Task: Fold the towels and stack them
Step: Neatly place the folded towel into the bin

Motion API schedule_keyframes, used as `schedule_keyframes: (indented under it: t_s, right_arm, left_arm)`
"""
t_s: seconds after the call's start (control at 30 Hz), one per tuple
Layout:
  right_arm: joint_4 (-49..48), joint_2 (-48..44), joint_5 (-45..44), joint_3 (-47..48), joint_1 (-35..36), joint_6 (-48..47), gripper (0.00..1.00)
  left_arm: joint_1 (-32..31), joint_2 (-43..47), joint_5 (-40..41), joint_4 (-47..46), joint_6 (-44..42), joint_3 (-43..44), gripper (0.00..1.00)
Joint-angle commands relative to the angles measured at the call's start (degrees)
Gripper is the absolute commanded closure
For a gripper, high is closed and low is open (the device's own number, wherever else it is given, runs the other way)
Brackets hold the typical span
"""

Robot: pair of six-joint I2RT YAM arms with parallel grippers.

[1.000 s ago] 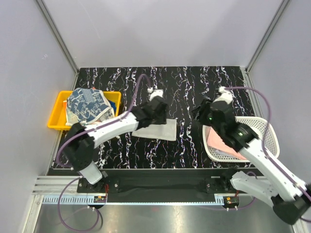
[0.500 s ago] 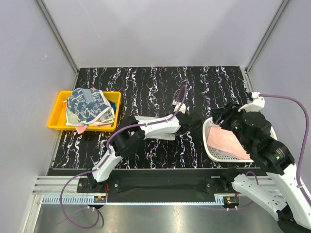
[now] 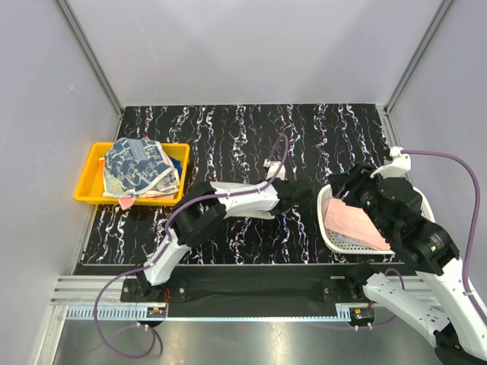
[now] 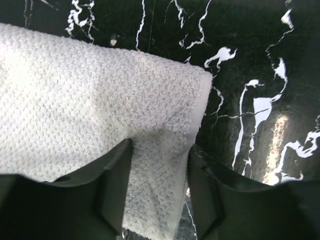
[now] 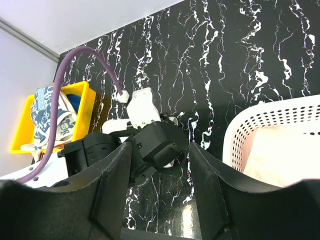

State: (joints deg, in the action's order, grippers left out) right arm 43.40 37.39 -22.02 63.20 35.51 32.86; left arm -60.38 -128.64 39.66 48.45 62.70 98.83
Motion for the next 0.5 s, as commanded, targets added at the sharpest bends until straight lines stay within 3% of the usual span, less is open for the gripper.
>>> schedule_keyframes:
  t_s: [0.0,0.23,0.47]
  right_arm:
    - [0.5,-0.5,0.7,1.2,0.0,-1.4,0.43]
    - [1.2,-0.4,0.8,2.6,0.0,-1.9,0.43]
    - [3.3,-0.4,0.3,4.8,0.0,-2.9,0.43]
  left_arm:
    - [2.6,-0.2,-3.7,-4.4,-0.6,-7.7,0.6]
    - [3.6,2.2,-11.9,-15.5,-6.2,-13.5,1.0]
    - [2.5,11.2,-22.9,-24.9,-8.4,-20.9,1.0]
